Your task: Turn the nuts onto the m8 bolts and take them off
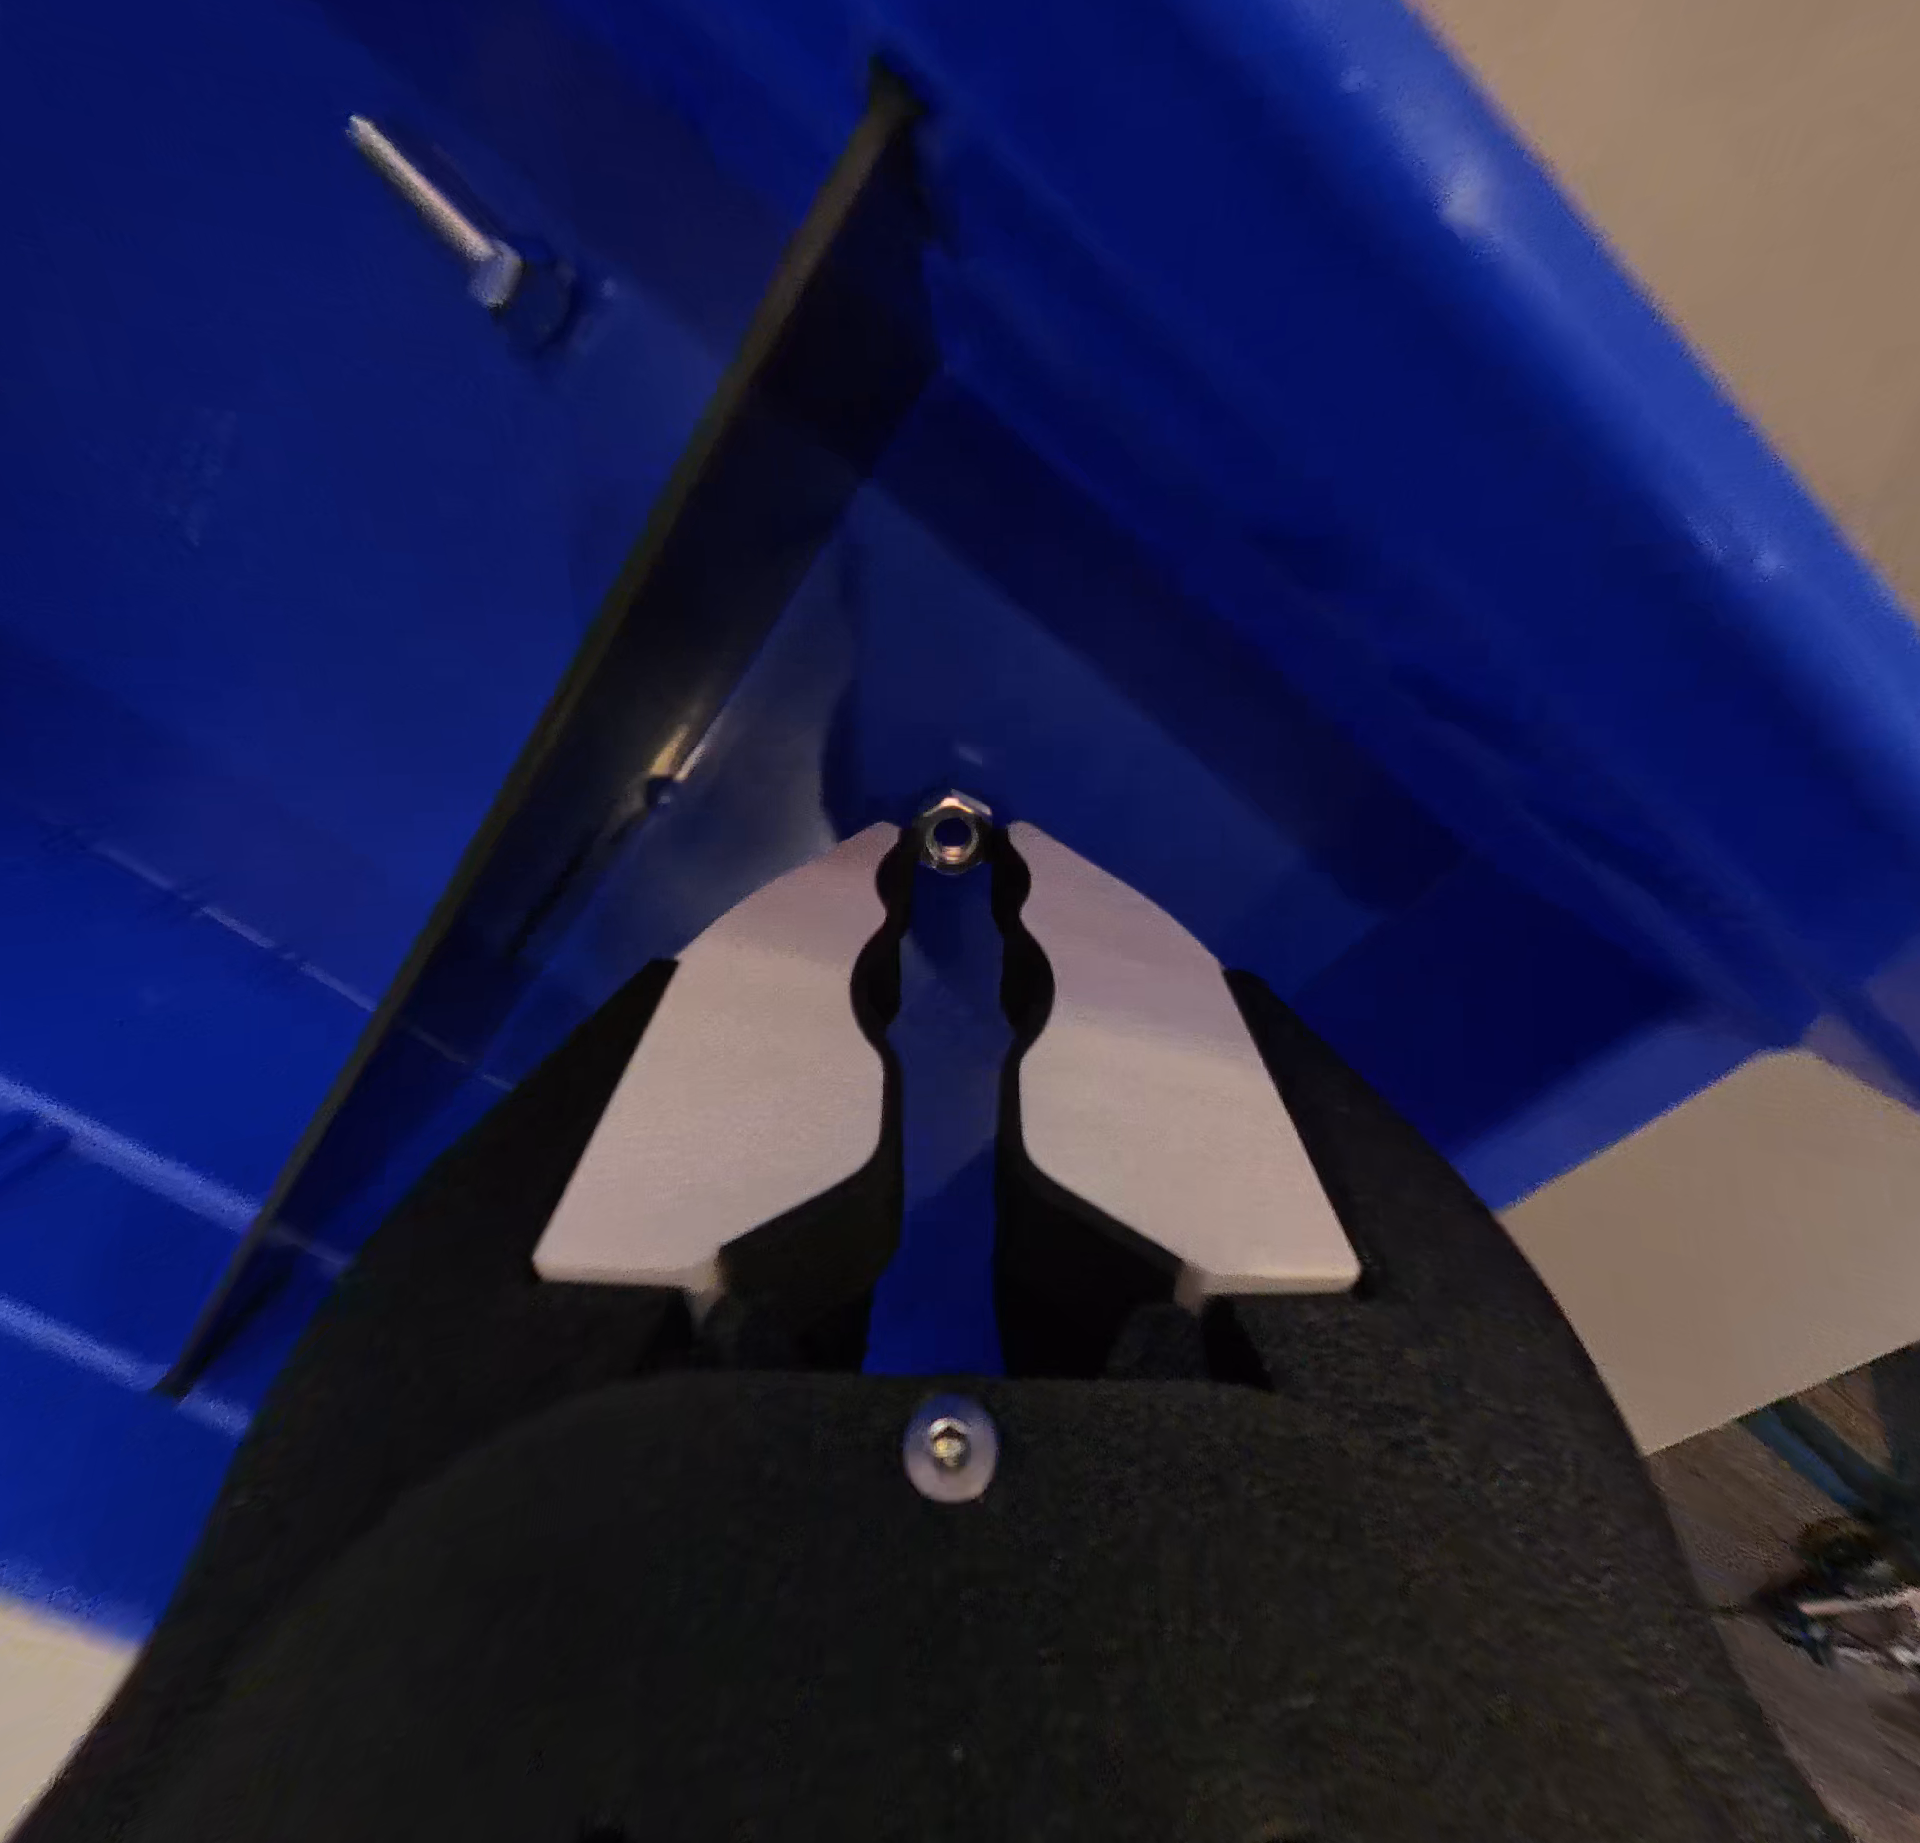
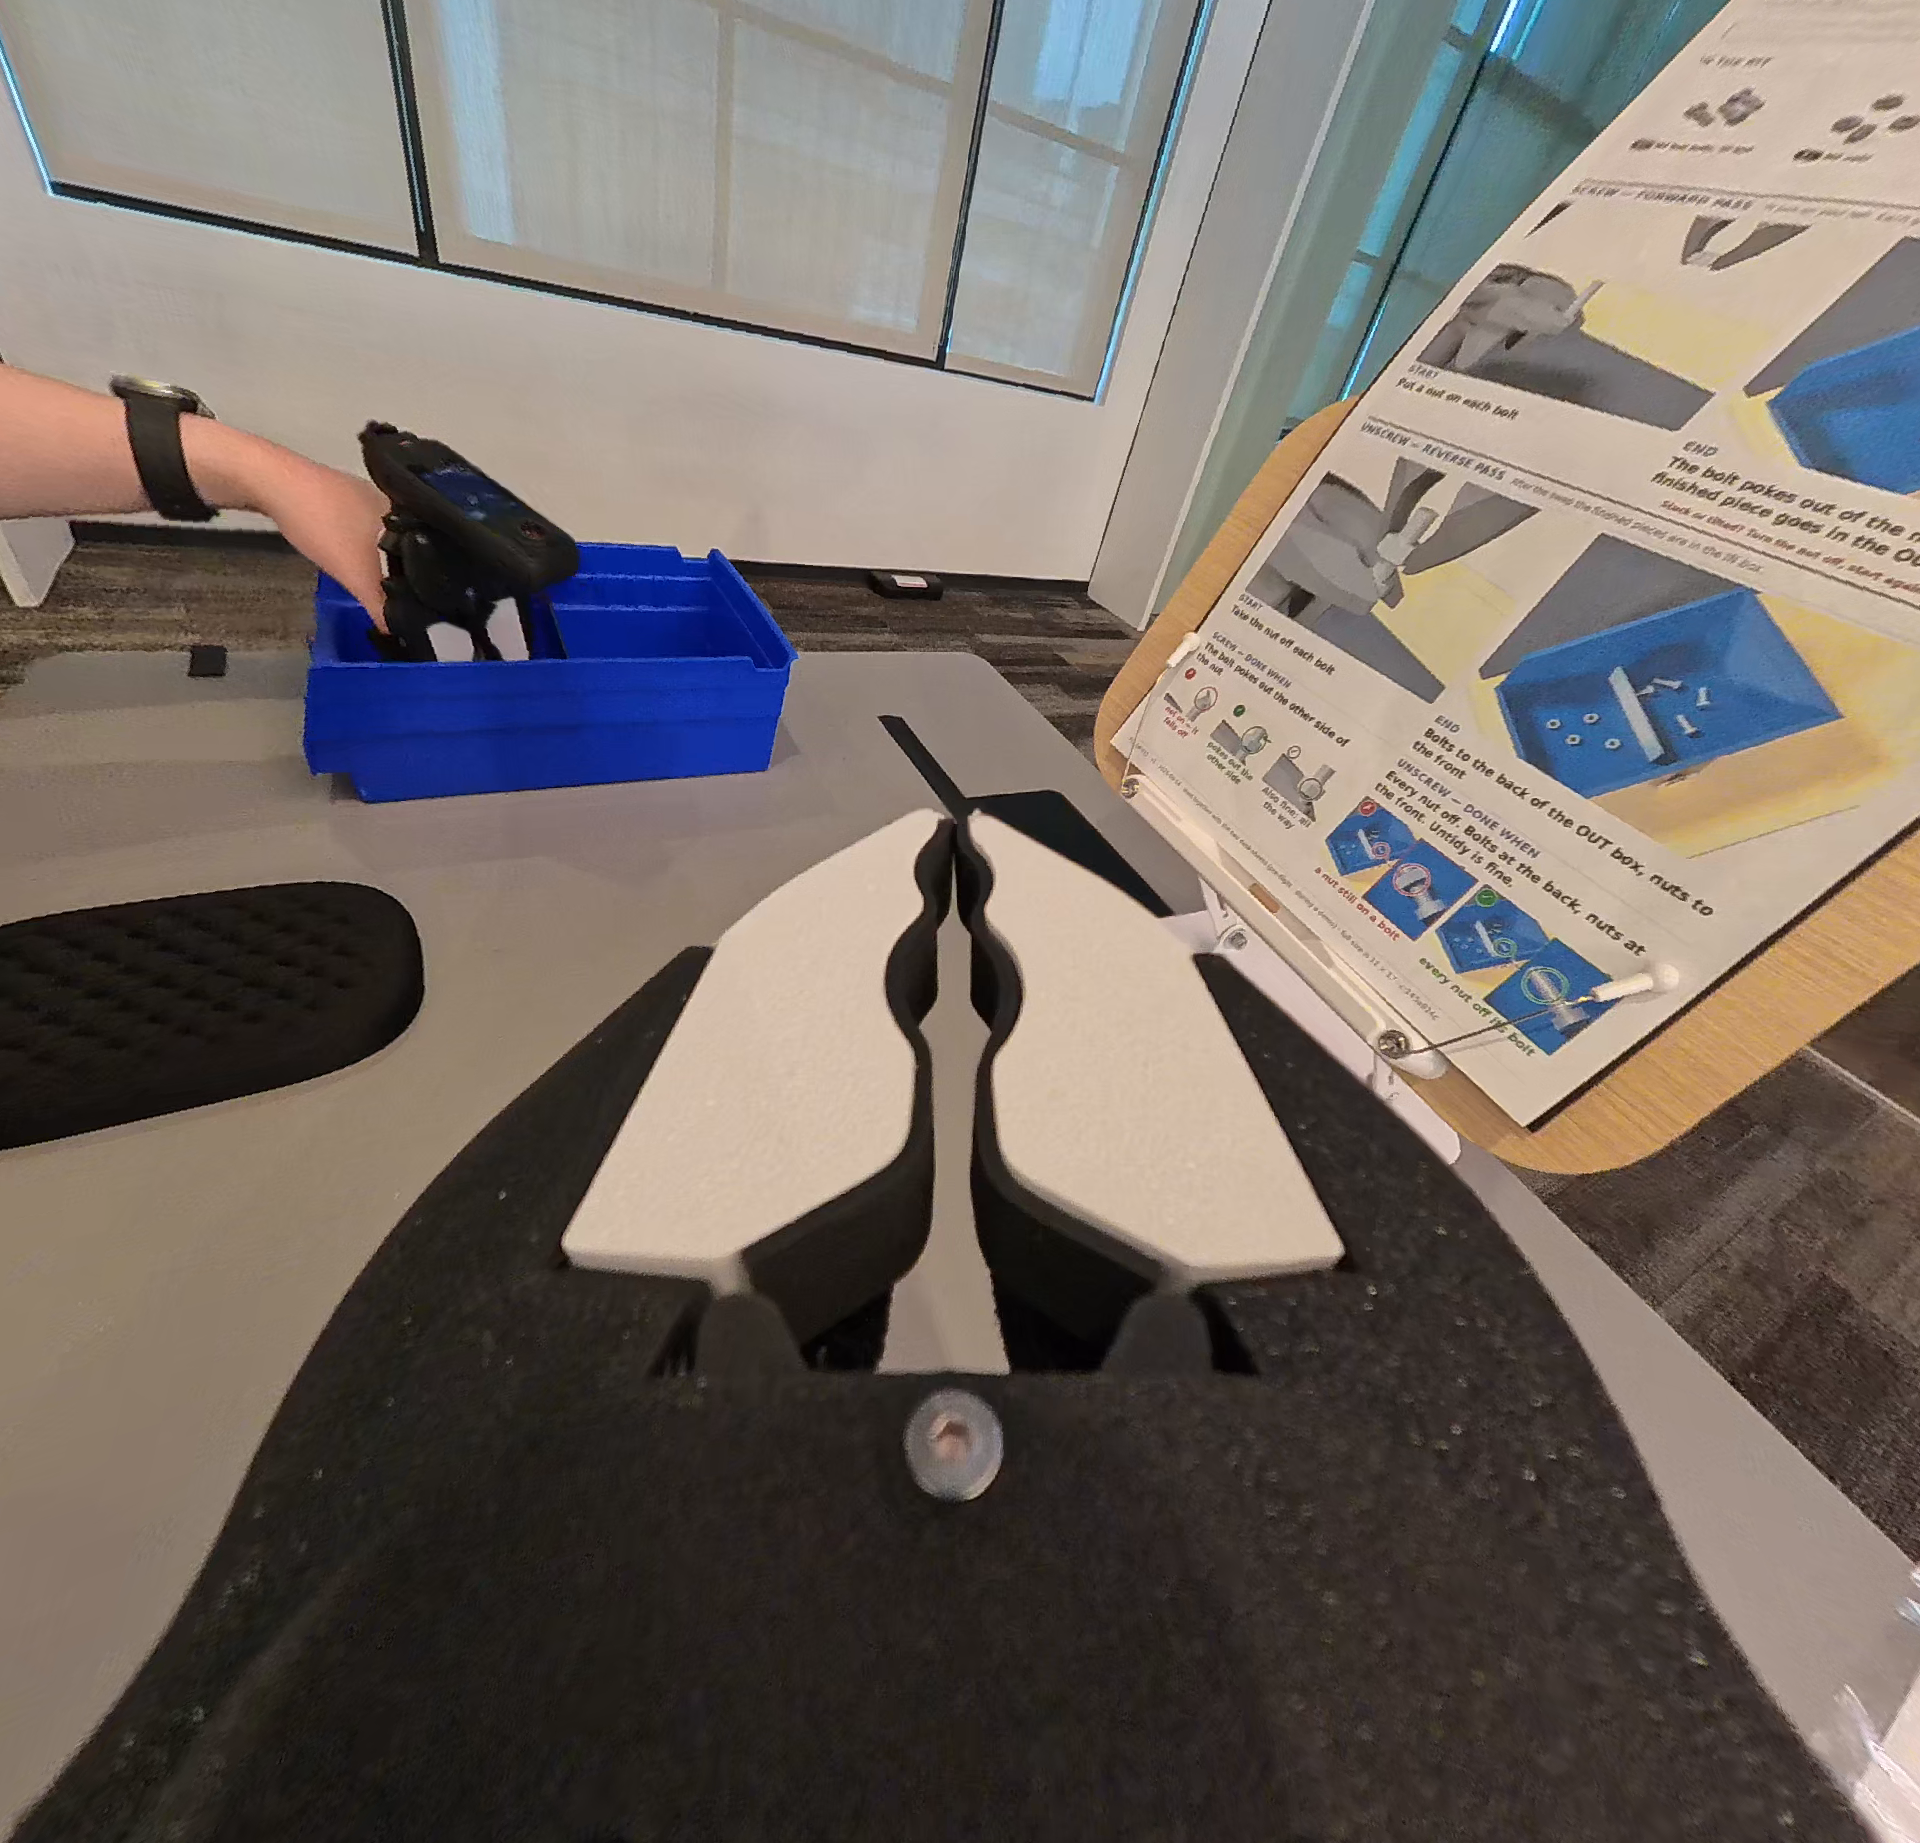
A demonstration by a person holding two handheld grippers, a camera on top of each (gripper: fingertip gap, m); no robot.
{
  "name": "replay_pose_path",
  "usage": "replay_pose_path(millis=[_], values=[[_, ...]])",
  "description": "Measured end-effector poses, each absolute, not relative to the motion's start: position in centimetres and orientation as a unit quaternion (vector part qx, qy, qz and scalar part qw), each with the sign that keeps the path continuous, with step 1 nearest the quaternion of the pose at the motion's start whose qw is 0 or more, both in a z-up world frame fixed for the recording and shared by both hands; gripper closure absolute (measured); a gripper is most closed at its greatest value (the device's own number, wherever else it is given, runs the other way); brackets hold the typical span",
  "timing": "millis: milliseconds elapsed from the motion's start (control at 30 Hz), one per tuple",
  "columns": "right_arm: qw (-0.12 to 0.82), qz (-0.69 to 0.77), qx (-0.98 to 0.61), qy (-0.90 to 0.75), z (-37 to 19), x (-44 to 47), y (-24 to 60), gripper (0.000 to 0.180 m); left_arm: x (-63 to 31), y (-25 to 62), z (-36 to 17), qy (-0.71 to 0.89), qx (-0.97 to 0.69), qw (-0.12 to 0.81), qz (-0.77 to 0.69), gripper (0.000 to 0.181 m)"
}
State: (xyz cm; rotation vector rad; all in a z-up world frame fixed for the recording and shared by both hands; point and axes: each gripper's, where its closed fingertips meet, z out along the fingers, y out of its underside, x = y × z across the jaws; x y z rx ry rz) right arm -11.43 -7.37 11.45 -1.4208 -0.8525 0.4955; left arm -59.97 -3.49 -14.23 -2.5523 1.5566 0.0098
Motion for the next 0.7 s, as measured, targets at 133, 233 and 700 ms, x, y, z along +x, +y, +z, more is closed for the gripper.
replay_pose_path(millis=[133, 233, 700], values=[[0.664, 0.218, -0.613, -0.368, 12.6, -10.5, -8.0, 0.180, -59.0, -3.6, -8.4, 0.548, -0.823, 0.146, -0.030, 0.166], [0.678, 0.223, -0.599, -0.362, 13.6, -9.9, -8.4, 0.180, -56.2, -5.3, -2.4, 0.625, -0.751, 0.209, -0.047, 0.166], [0.681, 0.219, -0.609, -0.343, 14.0, -6.7, -8.9, 0.180, -30.2, -12.6, -1.2, 0.834, -0.509, 0.188, -0.096, 0.167]])
